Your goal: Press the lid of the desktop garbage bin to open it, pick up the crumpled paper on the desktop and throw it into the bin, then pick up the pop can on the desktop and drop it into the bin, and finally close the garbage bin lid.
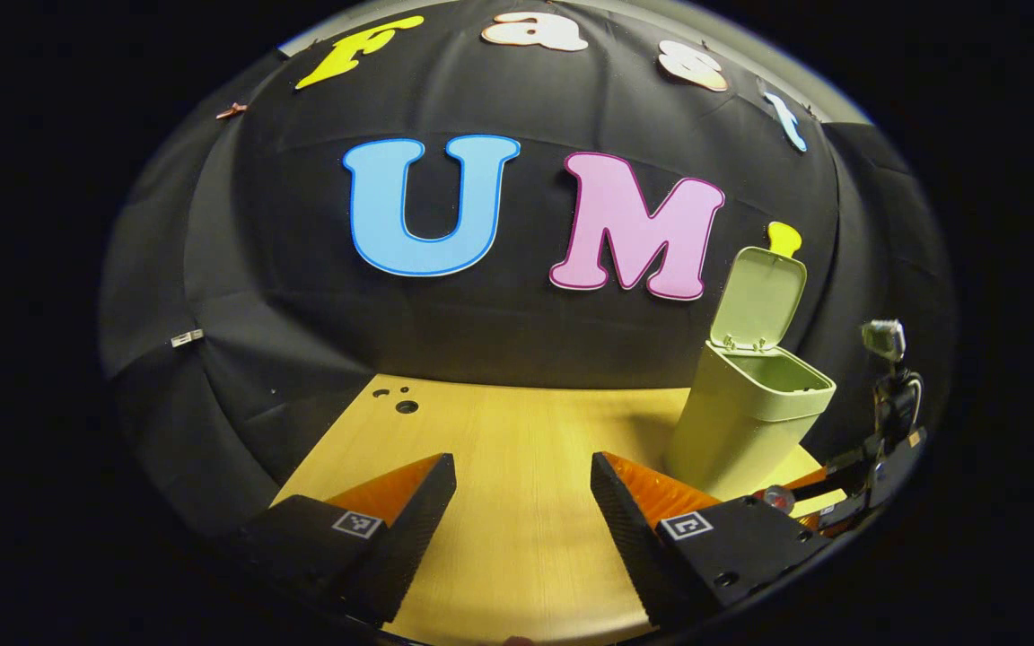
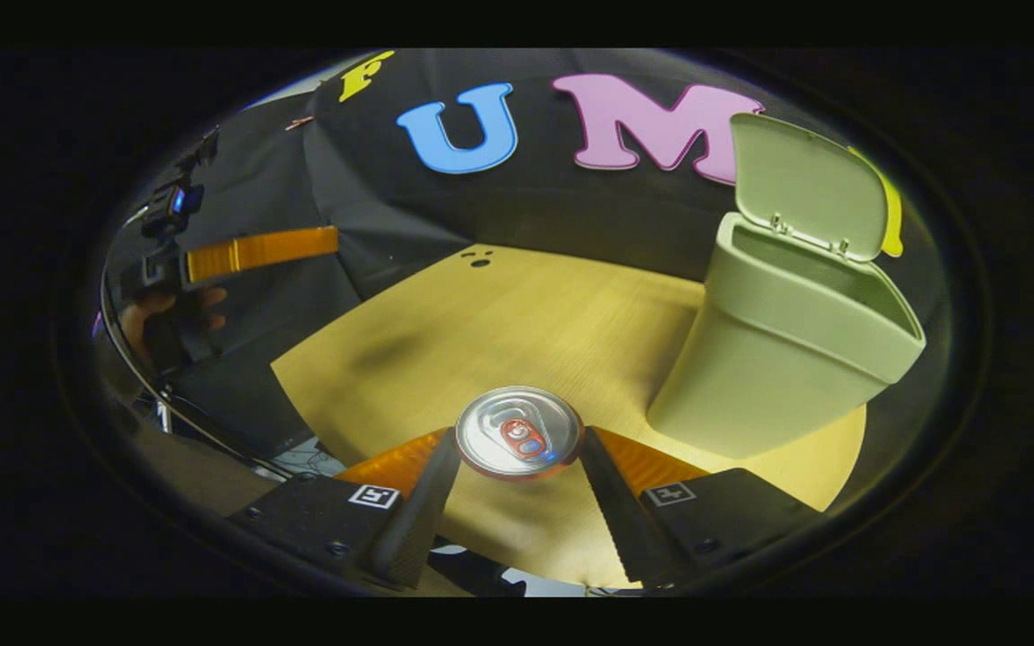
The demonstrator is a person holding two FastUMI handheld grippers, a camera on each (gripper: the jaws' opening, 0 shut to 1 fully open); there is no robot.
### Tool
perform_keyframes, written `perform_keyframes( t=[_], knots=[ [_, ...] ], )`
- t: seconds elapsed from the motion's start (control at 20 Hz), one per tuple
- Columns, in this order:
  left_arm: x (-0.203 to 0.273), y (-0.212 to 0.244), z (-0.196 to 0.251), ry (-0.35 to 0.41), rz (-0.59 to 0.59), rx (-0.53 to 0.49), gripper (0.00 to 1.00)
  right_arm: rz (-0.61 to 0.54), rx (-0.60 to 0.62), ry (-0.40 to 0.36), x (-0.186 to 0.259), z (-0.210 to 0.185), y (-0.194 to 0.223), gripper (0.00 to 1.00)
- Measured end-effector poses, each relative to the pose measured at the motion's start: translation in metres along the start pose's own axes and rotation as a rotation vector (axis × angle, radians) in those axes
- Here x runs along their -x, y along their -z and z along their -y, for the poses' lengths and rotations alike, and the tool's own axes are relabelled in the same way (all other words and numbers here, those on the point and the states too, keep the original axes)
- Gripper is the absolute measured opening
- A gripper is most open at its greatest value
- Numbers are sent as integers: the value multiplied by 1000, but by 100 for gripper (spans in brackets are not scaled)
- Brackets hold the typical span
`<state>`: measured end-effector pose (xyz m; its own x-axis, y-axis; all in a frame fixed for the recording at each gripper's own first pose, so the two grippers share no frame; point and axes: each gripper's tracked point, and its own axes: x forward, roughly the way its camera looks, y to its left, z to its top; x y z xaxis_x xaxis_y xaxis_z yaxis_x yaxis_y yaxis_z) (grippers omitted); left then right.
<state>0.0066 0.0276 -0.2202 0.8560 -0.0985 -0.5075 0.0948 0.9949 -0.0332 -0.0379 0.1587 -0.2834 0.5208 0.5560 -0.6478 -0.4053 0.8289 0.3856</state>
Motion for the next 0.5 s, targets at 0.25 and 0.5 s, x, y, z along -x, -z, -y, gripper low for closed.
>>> perform_keyframes(
  t=[0.25, 0.5],
  knots=[
    [-8, -5, 12, 31, 4, -8, 96, 124, -13, 15, 30, 6, -53, 83],
    [-10, -6, 24, 57, 5, -16, 96, 240, -57, 36, 50, 20, -101, 83]
  ],
)
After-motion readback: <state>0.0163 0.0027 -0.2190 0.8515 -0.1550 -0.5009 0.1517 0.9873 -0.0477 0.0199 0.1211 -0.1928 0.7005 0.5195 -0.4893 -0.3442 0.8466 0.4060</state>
